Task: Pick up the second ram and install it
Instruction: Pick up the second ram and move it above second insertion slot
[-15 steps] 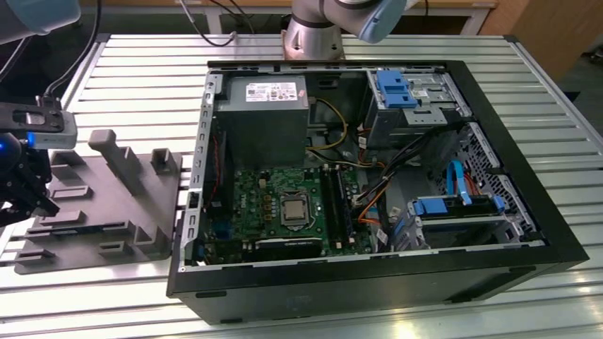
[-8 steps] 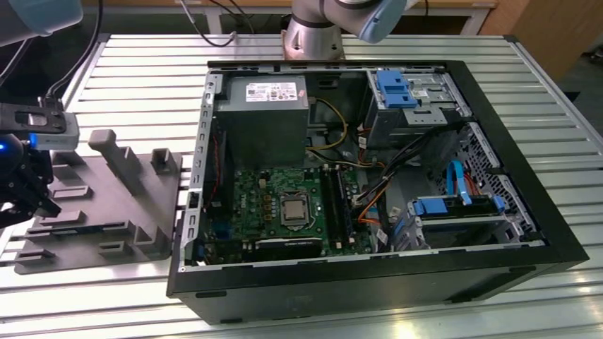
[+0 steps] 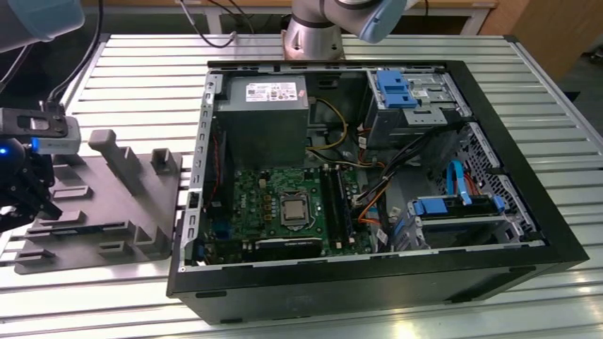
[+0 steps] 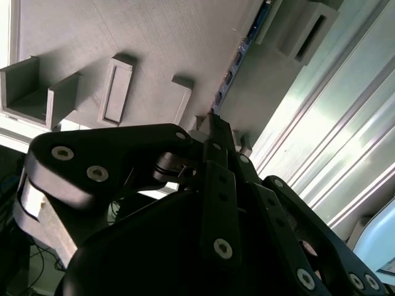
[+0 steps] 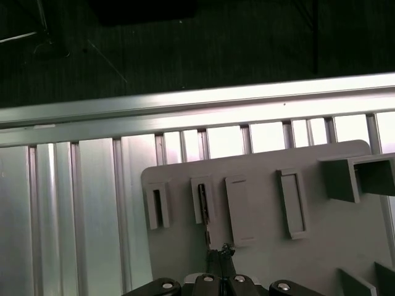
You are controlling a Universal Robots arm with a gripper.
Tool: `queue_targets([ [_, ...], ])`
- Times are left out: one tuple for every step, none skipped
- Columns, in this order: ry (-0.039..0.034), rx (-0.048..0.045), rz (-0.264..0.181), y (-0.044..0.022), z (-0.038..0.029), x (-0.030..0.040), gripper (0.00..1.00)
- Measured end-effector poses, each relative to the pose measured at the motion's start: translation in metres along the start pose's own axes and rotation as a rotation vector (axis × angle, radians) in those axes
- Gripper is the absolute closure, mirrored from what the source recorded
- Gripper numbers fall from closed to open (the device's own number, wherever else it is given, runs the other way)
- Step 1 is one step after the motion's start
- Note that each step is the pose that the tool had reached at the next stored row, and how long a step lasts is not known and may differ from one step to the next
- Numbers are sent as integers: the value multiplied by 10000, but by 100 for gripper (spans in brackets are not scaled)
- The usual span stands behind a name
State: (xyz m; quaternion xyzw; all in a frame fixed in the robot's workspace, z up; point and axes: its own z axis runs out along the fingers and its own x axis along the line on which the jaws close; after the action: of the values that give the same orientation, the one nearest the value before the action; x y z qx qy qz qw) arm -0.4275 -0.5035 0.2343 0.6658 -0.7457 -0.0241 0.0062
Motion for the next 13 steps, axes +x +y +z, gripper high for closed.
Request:
queue_targets([
  [-1, 1, 0, -2, 7, 3, 89],
  [-1, 1, 0, -4, 12, 7, 89],
  [-1, 1, 0, -5, 17, 10, 89],
  [0, -1, 0, -8, 21, 13, 89],
  [1, 0, 0, -12, 25, 16, 89],
  [0, 0, 0, -15, 29, 18, 89],
  [0, 0, 0, -20, 33, 20, 89],
  [1, -1, 0, -26, 36, 22, 89],
  [0, 0, 0, -33, 41, 24, 89],
  [0, 0, 0, -40, 45, 26, 89],
  [-1, 1, 0, -46, 48, 28, 89],
  [0, 0, 0, -52, 52, 29, 89],
  [-1, 1, 0, -58, 57, 29, 89],
])
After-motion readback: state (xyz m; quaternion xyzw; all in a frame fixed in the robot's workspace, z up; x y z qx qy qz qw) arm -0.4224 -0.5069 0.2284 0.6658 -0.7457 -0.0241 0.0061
